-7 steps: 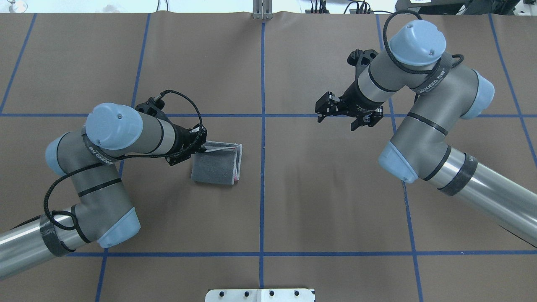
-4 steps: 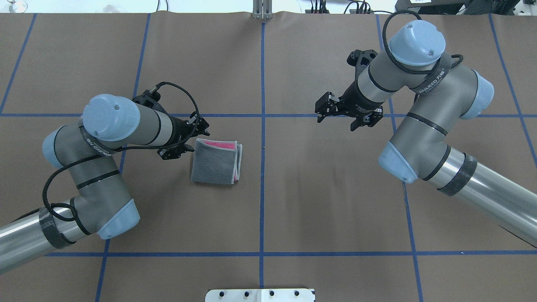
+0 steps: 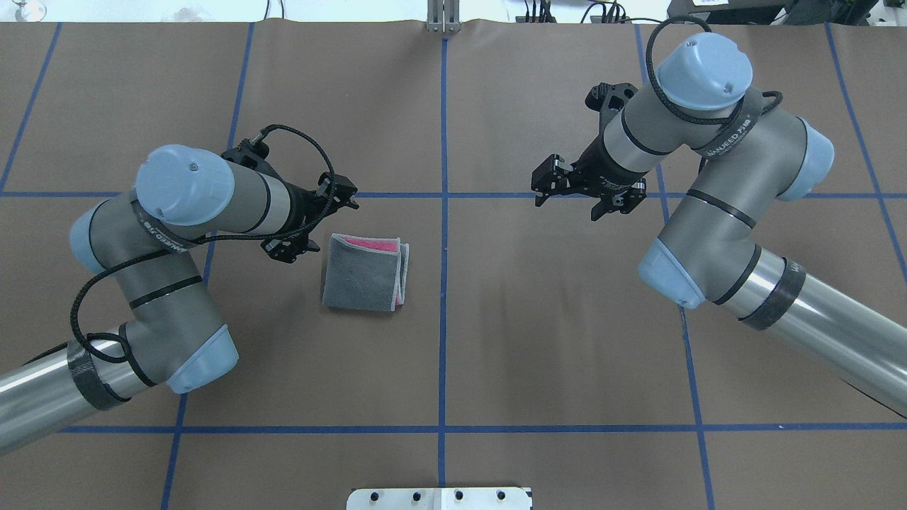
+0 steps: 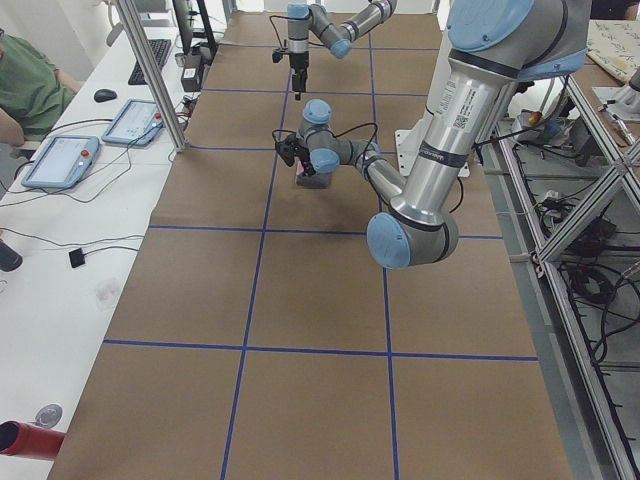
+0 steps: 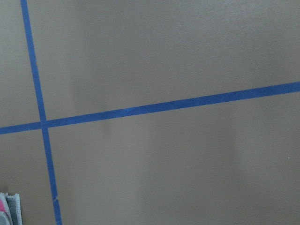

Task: Fold towel twice with both arms

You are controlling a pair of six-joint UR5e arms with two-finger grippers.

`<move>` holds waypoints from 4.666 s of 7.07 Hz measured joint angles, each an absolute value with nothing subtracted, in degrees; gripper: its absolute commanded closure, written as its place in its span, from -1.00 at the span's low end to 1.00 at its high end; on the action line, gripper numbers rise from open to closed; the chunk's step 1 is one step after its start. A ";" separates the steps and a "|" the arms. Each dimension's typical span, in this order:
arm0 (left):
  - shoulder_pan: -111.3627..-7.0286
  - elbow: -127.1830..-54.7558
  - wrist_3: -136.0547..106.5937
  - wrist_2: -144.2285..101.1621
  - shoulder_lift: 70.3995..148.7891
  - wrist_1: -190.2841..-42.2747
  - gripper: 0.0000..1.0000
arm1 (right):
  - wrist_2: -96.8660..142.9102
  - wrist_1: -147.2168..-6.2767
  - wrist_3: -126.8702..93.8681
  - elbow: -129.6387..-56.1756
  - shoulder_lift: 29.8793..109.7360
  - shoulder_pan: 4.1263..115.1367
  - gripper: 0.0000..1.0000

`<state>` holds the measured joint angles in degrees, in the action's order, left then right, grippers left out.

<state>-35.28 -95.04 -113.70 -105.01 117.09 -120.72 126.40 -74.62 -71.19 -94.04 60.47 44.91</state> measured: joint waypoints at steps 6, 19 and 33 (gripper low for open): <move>-33.35 -86.67 -115.62 -104.88 124.03 -121.63 -1.00 | 126.30 -74.62 -71.19 -94.04 60.47 44.91 -1.00; -44.12 -81.97 -102.93 -112.49 124.38 -121.12 -1.00 | 126.41 -75.72 -66.61 -93.78 60.55 49.52 -1.00; -86.02 -87.98 11.15 -132.28 98.48 -96.22 -1.00 | 134.64 -103.59 13.02 -90.39 81.22 92.69 -1.00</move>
